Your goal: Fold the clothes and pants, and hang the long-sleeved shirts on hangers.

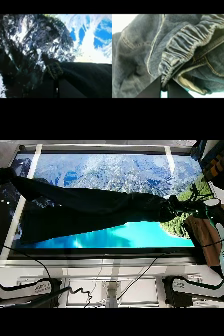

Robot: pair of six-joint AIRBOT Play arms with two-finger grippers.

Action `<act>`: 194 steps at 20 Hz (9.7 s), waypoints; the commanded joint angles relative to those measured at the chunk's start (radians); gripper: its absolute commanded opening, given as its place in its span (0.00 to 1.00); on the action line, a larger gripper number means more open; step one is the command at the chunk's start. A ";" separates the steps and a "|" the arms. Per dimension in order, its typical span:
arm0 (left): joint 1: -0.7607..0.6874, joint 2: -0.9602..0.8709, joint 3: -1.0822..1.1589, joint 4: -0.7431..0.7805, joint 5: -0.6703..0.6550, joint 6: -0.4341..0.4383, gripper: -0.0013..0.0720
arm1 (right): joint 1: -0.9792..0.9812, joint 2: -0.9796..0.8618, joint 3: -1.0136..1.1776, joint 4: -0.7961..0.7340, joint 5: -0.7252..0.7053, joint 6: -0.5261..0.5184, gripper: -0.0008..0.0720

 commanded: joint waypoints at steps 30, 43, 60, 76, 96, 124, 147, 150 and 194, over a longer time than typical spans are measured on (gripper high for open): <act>0.103 0.215 0.000 0.272 -0.457 0.203 0.05 | -0.001 0.402 0.246 -0.592 0.042 0.139 0.06; -0.080 -0.198 -0.011 0.414 0.023 -0.011 0.04 | 0.000 -0.186 0.479 -0.377 -0.002 0.175 0.06; -0.166 -0.403 -0.010 0.392 0.673 -0.552 0.04 | 0.123 -0.505 0.677 -0.252 -0.814 0.435 0.06; -0.136 -0.411 -0.010 0.396 0.882 -0.761 0.05 | 0.286 -0.509 0.832 -0.408 -0.848 0.150 0.06; -0.163 -0.092 -0.010 0.316 0.186 -0.389 0.05 | -0.107 -0.417 0.884 -0.449 0.154 0.341 0.76; -0.150 -0.076 -0.014 0.137 -0.286 -0.091 0.10 | -0.088 -0.594 0.704 -0.306 -0.177 0.296 0.06; 0.231 0.487 -1.016 -0.280 -0.093 0.025 0.78 | -0.087 0.135 0.088 -0.542 -0.032 0.163 0.06; 0.231 0.439 -1.044 -0.333 0.029 0.015 0.78 | -0.087 0.135 0.088 -0.543 -0.047 0.163 0.06; 0.381 0.330 -0.786 0.056 -0.018 -0.008 0.97 | -0.068 0.407 -0.266 -0.656 0.231 0.136 0.74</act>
